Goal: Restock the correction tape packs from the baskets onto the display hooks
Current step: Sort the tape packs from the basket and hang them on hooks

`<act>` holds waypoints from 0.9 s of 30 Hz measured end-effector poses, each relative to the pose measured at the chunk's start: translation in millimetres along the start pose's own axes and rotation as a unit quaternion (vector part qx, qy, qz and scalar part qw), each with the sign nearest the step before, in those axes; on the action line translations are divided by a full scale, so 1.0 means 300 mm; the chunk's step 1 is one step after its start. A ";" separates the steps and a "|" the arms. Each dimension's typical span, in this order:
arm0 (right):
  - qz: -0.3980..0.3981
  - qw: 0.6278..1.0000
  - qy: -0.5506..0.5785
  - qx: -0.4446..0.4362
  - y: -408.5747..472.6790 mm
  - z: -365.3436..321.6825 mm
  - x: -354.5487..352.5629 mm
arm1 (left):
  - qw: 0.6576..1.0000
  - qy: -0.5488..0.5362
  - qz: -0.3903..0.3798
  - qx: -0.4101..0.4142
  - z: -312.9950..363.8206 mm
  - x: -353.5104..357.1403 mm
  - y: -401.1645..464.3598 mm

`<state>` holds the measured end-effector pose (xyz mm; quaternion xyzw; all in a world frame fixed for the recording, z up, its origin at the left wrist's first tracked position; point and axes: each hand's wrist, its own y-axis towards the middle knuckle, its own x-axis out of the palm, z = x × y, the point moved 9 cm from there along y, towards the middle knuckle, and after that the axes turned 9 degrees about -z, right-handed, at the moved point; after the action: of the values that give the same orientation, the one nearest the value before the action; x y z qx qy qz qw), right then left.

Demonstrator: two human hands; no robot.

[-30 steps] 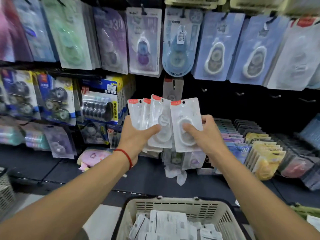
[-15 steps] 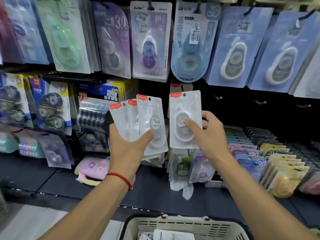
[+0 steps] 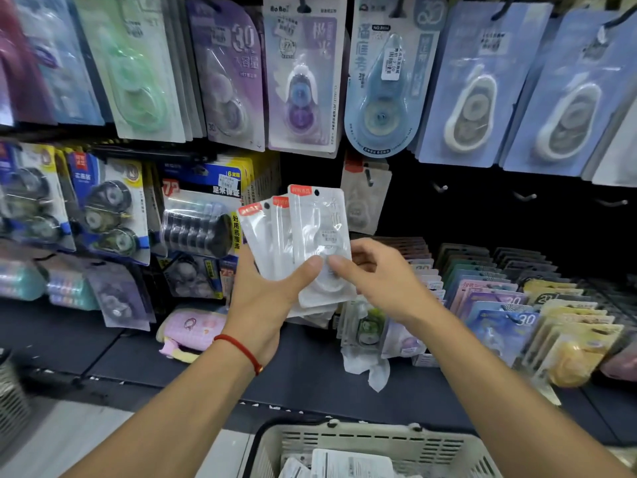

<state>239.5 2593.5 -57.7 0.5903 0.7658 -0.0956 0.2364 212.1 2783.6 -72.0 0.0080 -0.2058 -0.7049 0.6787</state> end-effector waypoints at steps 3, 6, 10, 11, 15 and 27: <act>0.016 0.998 0.051 -0.034 -0.008 -0.015 -0.008 | 0.999 -0.025 -0.025 -0.016 -0.014 0.018 -0.001; 0.057 0.993 0.096 -0.048 -0.025 -0.018 -0.034 | 0.998 -0.037 -0.045 -0.017 -0.021 0.026 0.004; 0.163 0.982 0.077 -0.051 -0.059 0.000 -0.100 | 1.000 0.005 -0.011 0.004 -0.006 0.011 0.001; 0.175 0.979 0.086 -0.050 -0.064 0.003 -0.111 | 1.000 0.018 0.001 0.012 -0.002 0.004 0.000; 0.198 0.971 0.126 -0.042 -0.068 0.022 -0.129 | 0.998 0.053 0.029 0.019 0.003 -0.024 -0.002; 0.200 0.976 -0.090 -0.002 -0.071 -0.009 -0.113 | 0.998 0.055 0.014 0.030 0.023 -0.011 -0.004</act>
<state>225.1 2559.4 -42.2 0.7197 0.6082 -0.0979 0.3202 209.3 2788.6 -67.0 0.0642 -0.1895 -0.6871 0.6984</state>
